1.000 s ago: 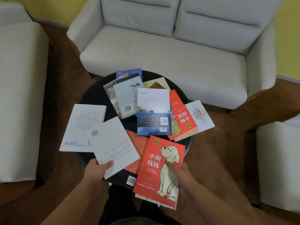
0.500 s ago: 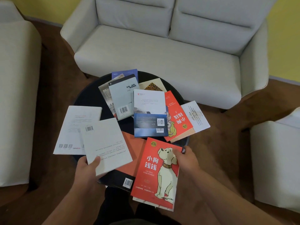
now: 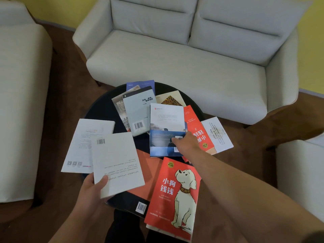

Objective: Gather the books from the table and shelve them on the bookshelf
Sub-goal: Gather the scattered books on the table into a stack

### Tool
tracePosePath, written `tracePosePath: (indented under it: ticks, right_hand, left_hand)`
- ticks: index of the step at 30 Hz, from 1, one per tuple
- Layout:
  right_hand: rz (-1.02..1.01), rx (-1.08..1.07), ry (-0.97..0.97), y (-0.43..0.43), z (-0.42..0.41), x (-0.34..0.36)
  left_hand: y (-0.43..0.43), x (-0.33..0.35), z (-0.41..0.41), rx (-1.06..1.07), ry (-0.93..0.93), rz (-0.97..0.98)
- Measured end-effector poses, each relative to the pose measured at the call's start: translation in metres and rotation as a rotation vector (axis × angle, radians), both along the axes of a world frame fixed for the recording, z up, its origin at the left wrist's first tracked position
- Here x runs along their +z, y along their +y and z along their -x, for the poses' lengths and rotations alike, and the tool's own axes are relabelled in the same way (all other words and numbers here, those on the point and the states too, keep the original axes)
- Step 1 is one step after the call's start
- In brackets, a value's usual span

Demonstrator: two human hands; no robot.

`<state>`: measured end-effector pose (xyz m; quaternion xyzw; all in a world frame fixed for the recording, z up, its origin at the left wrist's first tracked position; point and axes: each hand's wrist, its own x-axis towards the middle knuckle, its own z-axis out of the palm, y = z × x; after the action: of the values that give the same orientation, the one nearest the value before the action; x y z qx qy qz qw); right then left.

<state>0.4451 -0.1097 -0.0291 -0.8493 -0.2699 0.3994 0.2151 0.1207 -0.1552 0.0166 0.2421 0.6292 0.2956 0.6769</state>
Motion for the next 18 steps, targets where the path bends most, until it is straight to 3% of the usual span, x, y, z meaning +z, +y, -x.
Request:
tracePosePath:
  ticks: [6,11,15,18]
  right_hand:
    - [0.010,-0.187,0.079,0.014,-0.004,-0.015]
    - [-0.115,-0.280,0.305,0.015,-0.010,-0.015]
    - [-0.182,-0.198,0.479,0.014,-0.015,0.004]
    - [-0.213,-0.168,0.503,0.009,-0.019,0.021]
  left_hand:
    - [0.001,-0.011,0.012,-0.022,-0.017,0.002]
    - [0.003,-0.009,0.014,-0.006,-0.064,0.011]
    - [0.003,-0.004,0.016,-0.027,-0.079,0.004]
    - [0.002,0.005,0.018,-0.060,-0.081,-0.019]
